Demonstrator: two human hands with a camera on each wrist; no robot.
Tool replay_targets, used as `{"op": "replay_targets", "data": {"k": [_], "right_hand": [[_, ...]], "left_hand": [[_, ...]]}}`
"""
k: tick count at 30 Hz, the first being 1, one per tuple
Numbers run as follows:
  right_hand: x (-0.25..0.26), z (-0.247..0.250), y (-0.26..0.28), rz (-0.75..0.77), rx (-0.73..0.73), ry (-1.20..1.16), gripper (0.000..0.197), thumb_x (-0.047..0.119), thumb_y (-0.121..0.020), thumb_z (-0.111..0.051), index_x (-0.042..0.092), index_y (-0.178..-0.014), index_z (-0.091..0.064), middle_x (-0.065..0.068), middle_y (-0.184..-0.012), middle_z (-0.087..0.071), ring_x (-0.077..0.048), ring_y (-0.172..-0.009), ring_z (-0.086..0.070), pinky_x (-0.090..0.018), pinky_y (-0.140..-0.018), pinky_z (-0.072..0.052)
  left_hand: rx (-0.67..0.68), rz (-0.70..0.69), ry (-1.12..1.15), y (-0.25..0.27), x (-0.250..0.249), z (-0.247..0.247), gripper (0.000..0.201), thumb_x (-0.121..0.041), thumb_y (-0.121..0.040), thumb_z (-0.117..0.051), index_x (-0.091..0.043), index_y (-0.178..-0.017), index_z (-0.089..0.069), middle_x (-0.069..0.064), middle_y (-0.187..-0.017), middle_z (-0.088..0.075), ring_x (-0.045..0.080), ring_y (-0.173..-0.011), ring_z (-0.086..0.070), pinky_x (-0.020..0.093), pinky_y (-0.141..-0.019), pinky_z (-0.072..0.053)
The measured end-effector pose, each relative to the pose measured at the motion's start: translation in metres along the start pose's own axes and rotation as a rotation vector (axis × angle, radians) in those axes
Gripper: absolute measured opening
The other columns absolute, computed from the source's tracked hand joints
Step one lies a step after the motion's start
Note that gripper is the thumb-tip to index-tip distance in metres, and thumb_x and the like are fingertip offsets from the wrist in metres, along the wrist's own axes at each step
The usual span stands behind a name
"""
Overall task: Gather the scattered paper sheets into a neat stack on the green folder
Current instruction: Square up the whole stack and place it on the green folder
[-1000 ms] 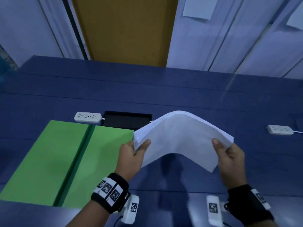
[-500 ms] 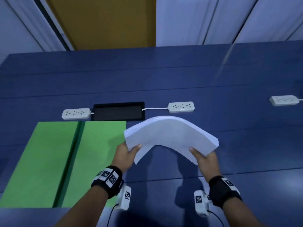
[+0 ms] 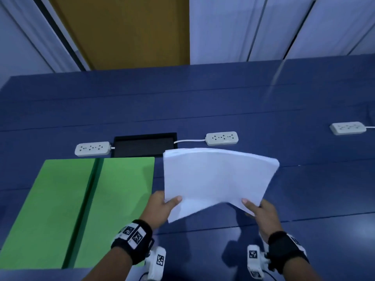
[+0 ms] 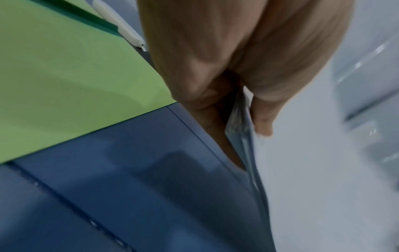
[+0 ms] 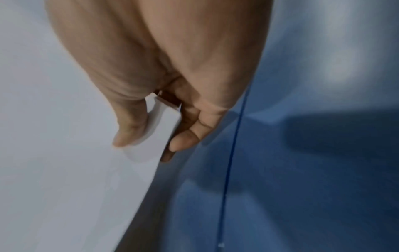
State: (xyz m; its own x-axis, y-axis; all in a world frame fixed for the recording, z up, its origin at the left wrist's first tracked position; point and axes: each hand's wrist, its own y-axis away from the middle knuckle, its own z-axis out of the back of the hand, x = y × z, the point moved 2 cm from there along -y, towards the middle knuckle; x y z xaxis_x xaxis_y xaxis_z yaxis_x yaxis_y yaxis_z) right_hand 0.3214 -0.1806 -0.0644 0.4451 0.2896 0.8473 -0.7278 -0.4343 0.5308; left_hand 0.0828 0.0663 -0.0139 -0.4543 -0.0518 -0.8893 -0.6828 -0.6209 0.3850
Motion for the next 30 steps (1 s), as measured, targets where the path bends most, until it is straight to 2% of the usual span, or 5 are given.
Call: {"op": "replay_targets", "data": {"k": [5, 13, 19, 23, 30], "right_hand": [[-0.002, -0.014, 0.042, -0.336, 0.006, -0.568, 0.037, 0.022, -0.092, -0.073, 0.012, -0.127, -0.070, -0.011, -0.127, -0.075, -0.024, -0.107, -0.077, -0.037, -0.083, -0.066], [0.028, -0.096, 0.116, -0.359, 0.226, -0.678, 0.040, 0.017, -0.100, -0.064, 0.001, -0.136, -0.065, -0.018, -0.135, -0.070, -0.031, -0.123, -0.069, -0.048, -0.099, -0.058], [0.109, -0.092, 0.119, 0.016, 0.290, -0.325, 0.039, 0.007, -0.099, -0.066, 0.008, -0.138, -0.064, -0.010, -0.135, -0.072, -0.028, -0.127, -0.068, -0.050, -0.114, -0.046], [0.175, -0.082, 0.135, 0.299, 0.481, 0.125, 0.033, 0.010, -0.098, -0.067, 0.016, -0.130, -0.070, -0.003, -0.128, -0.076, -0.024, -0.121, -0.071, -0.040, -0.102, -0.056], [0.189, -0.075, 0.156, 0.217, 0.797, 0.421, 0.024, 0.022, -0.106, -0.059, 0.015, -0.117, -0.079, -0.013, -0.114, -0.079, -0.030, -0.100, -0.077, -0.036, -0.084, -0.059]], "left_hand": [[0.137, 0.067, 0.284, 0.051, -0.022, 0.001, 0.026, -0.010, -0.098, -0.066, -0.002, -0.122, -0.073, 0.013, -0.122, -0.075, 0.031, -0.115, -0.072, 0.041, -0.097, -0.058], [-0.005, 0.073, 0.483, 0.109, -0.015, -0.009, 0.025, -0.017, -0.097, -0.072, -0.004, -0.117, -0.077, 0.018, -0.119, -0.075, 0.037, -0.116, -0.070, 0.053, -0.103, -0.054], [-0.260, 0.054, 0.581, 0.111, -0.011, 0.029, 0.041, -0.027, -0.085, -0.082, -0.011, -0.121, -0.073, 0.014, -0.122, -0.075, 0.024, -0.111, -0.073, 0.037, -0.095, -0.060], [-0.248, -0.055, 0.273, 0.080, -0.034, 0.074, 0.109, -0.065, -0.068, -0.084, -0.041, -0.159, -0.030, -0.012, -0.156, -0.048, 0.009, -0.144, -0.043, 0.043, -0.121, -0.033], [0.117, 0.013, 0.699, 0.072, -0.055, 0.036, 0.099, -0.034, -0.040, -0.106, 0.007, -0.122, -0.067, 0.024, -0.123, -0.071, 0.032, -0.108, -0.073, 0.040, -0.090, -0.061]]}}
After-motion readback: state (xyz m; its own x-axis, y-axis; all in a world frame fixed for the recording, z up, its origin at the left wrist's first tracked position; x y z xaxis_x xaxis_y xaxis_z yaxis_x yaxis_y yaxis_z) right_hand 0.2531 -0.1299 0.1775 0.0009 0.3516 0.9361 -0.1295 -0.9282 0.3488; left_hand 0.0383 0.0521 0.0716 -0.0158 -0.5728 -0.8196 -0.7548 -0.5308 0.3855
